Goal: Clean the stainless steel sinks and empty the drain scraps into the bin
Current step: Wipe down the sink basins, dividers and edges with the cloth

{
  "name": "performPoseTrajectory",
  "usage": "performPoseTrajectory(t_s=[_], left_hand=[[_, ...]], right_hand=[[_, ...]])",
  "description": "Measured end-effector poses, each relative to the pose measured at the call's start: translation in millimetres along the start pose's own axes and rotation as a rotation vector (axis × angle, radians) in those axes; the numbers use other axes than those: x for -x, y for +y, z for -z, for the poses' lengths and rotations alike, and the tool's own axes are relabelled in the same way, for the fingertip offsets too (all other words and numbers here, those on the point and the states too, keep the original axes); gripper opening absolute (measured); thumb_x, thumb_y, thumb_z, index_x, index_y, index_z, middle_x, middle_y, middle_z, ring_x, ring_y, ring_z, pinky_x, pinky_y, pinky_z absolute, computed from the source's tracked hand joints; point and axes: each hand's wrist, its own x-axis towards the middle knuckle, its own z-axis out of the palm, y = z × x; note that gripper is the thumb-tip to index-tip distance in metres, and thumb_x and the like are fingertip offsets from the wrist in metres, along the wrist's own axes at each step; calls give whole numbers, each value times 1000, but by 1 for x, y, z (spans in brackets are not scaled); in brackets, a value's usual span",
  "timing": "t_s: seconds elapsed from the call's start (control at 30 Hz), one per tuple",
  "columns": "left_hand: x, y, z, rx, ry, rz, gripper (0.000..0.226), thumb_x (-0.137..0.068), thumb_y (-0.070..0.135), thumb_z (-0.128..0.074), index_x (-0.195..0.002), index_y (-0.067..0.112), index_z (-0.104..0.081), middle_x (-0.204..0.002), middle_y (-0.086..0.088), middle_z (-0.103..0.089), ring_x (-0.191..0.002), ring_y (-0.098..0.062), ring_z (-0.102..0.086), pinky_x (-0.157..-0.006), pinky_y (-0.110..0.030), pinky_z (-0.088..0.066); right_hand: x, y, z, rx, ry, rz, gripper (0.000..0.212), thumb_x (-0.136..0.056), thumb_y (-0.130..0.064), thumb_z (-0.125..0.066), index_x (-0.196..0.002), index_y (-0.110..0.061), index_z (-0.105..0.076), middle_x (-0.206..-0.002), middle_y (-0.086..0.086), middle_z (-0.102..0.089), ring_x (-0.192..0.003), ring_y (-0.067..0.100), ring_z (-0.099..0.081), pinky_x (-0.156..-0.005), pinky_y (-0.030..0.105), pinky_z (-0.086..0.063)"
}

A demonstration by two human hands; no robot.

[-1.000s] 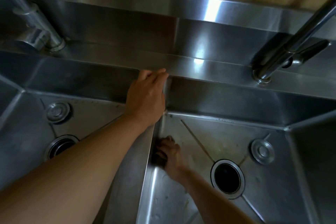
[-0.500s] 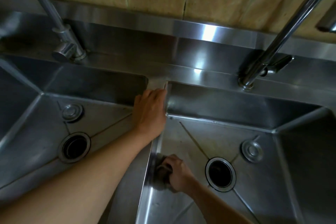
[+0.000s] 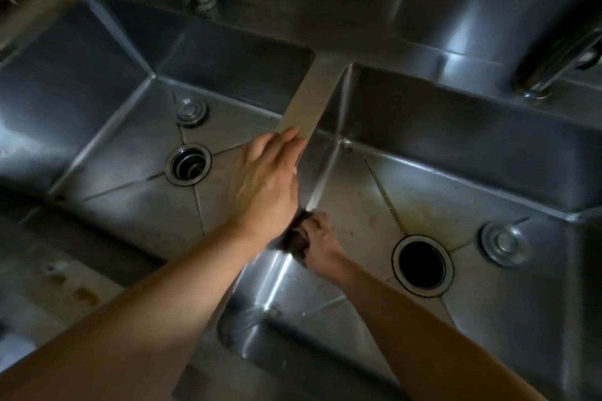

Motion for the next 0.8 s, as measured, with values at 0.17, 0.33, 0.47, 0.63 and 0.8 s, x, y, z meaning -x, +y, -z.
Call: performPoseTrajectory(t_s=[0.17,0.33,0.47,0.63,0.8], left_hand=[[1,1,-1,-55,12,-12,49,-77,14,-43,-122,8,-60,-131,-6,-58,-111,-24,-43,-88,-47,-45],[4,1,-2,-105,-3,-8,51,-77,17,-39,-124,11,-58,-133,-3,-56,-114,-24,-45,-90,-45,-44],[4,2,-2,-96,16,-5,51,-75,15,-42,-122,11,-60,-132,-3,-58,-113,-23,-44,-88,-44,-44],[4,2,0,-105,-17,0,51,-77,16,-40,-124,10,-58,-133,-5,-56,-114,-29,-50,-88,-48,-45],[3,5,1,-107,-34,4,49,-76,13,-46,-123,8,-58,-132,-6,-57,-112,-32,-52,-87,-50,-45]], right_hand=[[66,-1,-47,18,-377,232,22,-83,-17,-59,-105,-16,-61,-118,17,-49,-107,34,-51,-90,41,-39],[76,17,-46,178,-318,296,37,-94,-29,-54,-130,-32,-49,-141,4,-37,-132,24,-31,-108,39,-28],[76,48,-15,282,-200,236,32,-99,-36,-43,-131,-34,-45,-147,-2,-26,-137,24,-25,-111,34,-26],[77,83,26,511,-81,-89,60,-95,-5,-43,-146,-30,-28,-153,4,-2,-141,34,-17,-113,40,-32],[79,88,60,563,21,-280,48,-95,-8,-45,-141,-18,-37,-146,11,-18,-132,34,-30,-97,37,-47]])
